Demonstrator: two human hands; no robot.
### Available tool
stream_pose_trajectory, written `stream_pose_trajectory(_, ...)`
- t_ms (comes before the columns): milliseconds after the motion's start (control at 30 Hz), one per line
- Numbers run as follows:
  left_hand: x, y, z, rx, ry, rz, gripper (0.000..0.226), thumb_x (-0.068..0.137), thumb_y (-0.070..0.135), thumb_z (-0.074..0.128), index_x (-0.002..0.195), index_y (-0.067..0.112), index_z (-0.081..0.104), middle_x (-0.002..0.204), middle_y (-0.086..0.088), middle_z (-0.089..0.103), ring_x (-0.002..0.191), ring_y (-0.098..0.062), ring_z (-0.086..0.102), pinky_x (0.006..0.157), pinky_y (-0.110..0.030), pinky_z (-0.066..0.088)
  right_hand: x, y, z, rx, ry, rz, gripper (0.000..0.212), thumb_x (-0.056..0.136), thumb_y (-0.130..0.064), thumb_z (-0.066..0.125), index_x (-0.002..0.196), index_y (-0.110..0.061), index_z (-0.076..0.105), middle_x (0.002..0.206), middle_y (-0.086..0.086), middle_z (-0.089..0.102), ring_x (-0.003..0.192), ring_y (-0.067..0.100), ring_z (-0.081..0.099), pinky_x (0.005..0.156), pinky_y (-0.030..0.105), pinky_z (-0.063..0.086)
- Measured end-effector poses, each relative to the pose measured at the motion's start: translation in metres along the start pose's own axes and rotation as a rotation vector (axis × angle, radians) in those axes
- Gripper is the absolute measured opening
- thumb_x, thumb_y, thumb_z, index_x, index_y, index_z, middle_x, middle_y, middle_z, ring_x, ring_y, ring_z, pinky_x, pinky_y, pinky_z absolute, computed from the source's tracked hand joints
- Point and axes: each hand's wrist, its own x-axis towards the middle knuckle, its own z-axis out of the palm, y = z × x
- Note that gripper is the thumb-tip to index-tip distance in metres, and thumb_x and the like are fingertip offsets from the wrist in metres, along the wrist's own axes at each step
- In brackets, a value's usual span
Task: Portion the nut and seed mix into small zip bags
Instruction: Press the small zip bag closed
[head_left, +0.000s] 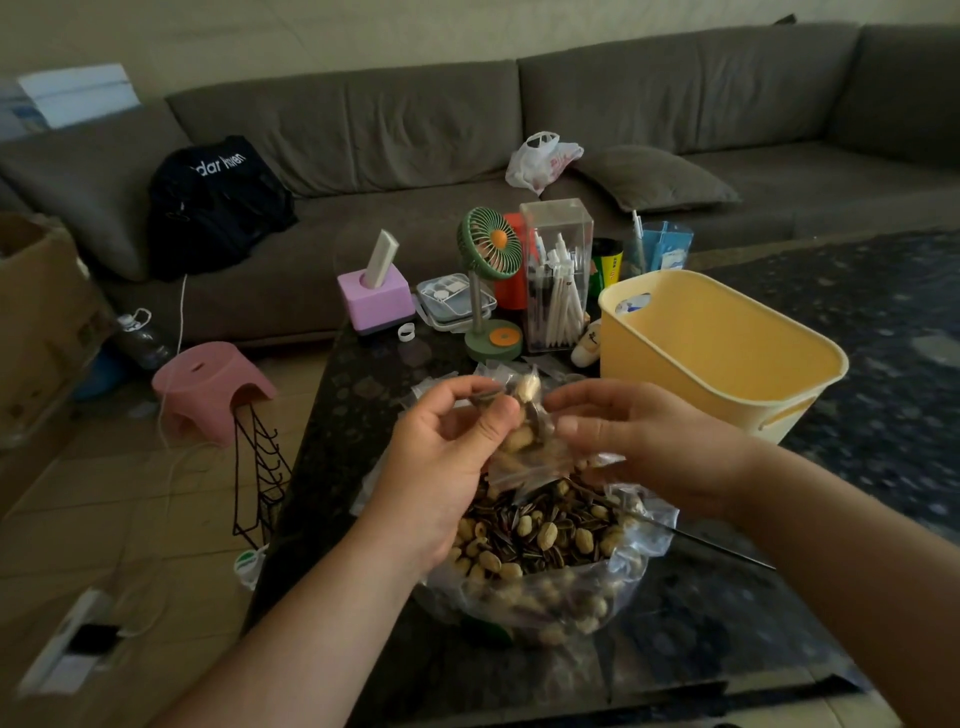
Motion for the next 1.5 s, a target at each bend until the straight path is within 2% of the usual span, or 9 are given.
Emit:
stream_pose_trajectory(167,-0.001,-0.004,0.003,0.053,-0.07,-0.04,0.045,0.085,0.02,0.08,0.127,0.021,0.064,0.104,-0.003,0.082,0.096,-0.018,0.08,0.076,-0.029,0.063,0.004,0.003,0.023,0.012,0.111,-0.167,0.037,0.087,-0.041,0.07,0.116,-0.018,0.075,0.108,0.011,0.077,0.106,0.033,0.073,0.093,0.049,0.061)
stream_pose_trajectory(400,0.001,-0.009,0.005,-0.113,-0.021,-0.152,0.048,0.07,0.021,0.082,0.115,0.009,0.072,0.107,-0.014,0.08,0.1,-0.028,0.079,0.087,-0.044,0.063,0.011,0.005,0.034,0.204,0.273,-0.203,0.014,0.097,-0.019,0.069,0.099,-0.009,0.079,0.081,0.008,0.077,0.073,0.017,0.073,0.066,0.03,0.06)
stream_pose_trajectory(533,-0.002,-0.01,0.007,-0.202,-0.042,-0.217,0.039,0.071,0.012,0.079,0.108,0.007,0.068,0.106,-0.016,0.078,0.093,-0.028,0.079,0.07,-0.04,0.065,0.009,0.007,0.039,0.02,0.394,-0.298,0.015,0.098,-0.023,0.07,0.099,-0.015,0.081,0.085,0.005,0.08,0.08,0.018,0.078,0.07,0.031,0.064)
stream_pose_trajectory(767,-0.002,-0.009,0.008,-0.152,0.052,-0.18,0.021,0.082,0.031,0.075,0.099,0.019,0.074,0.108,-0.015,0.079,0.104,-0.034,0.077,0.089,-0.054,0.063,0.008,0.009,0.04,0.06,0.222,-0.188,0.025,0.093,-0.038,0.071,0.098,-0.016,0.08,0.094,0.013,0.078,0.092,0.034,0.076,0.087,0.059,0.062)
stream_pose_trajectory(933,0.002,-0.005,0.004,-0.299,0.023,-0.318,0.025,0.074,0.023,0.079,0.097,0.019,0.07,0.106,-0.016,0.08,0.088,-0.031,0.08,0.066,-0.047,0.064,0.012,0.01,0.041,0.107,0.214,-0.118,0.022,0.099,-0.032,0.068,0.097,-0.014,0.08,0.095,0.013,0.079,0.092,0.032,0.078,0.087,0.057,0.062)
stream_pose_trajectory(1067,0.0,-0.003,0.004,-0.302,0.013,-0.354,0.031,0.079,0.028,0.076,0.105,0.014,0.067,0.111,-0.019,0.079,0.098,-0.035,0.079,0.08,-0.055,0.065,0.009,0.007,0.041,0.074,0.109,-0.092,0.042,0.084,-0.046,0.074,0.104,-0.01,0.077,0.1,0.015,0.079,0.096,0.033,0.077,0.091,0.056,0.061)
stream_pose_trajectory(1233,0.0,0.001,0.001,-0.24,-0.053,-0.345,0.055,0.09,0.04,0.068,0.133,0.007,0.062,0.122,-0.021,0.075,0.113,-0.037,0.075,0.098,-0.054,0.059,0.012,0.002,0.037,0.322,0.133,0.011,0.022,0.092,-0.017,0.073,0.103,0.001,0.069,0.101,0.022,0.076,0.096,0.037,0.075,0.095,0.062,0.058)
stream_pose_trajectory(1367,-0.005,-0.009,0.006,-0.078,-0.131,-0.298,0.06,0.075,0.02,0.081,0.131,0.01,0.064,0.121,-0.016,0.077,0.112,-0.033,0.075,0.101,-0.048,0.059,0.011,0.002,0.035,0.371,0.147,0.013,0.023,0.089,-0.018,0.075,0.103,-0.004,0.064,0.1,0.021,0.071,0.091,0.035,0.071,0.091,0.062,0.059)
stream_pose_trajectory(1500,-0.005,-0.015,0.009,-0.068,-0.15,-0.295,0.037,0.092,0.001,0.071,0.128,0.007,0.065,0.119,-0.018,0.077,0.106,-0.034,0.075,0.099,-0.053,0.059,0.011,0.003,0.034,0.453,0.125,0.043,0.018,0.091,-0.006,0.072,0.085,-0.013,0.056,0.087,0.014,0.068,0.078,0.027,0.069,0.074,0.045,0.061)
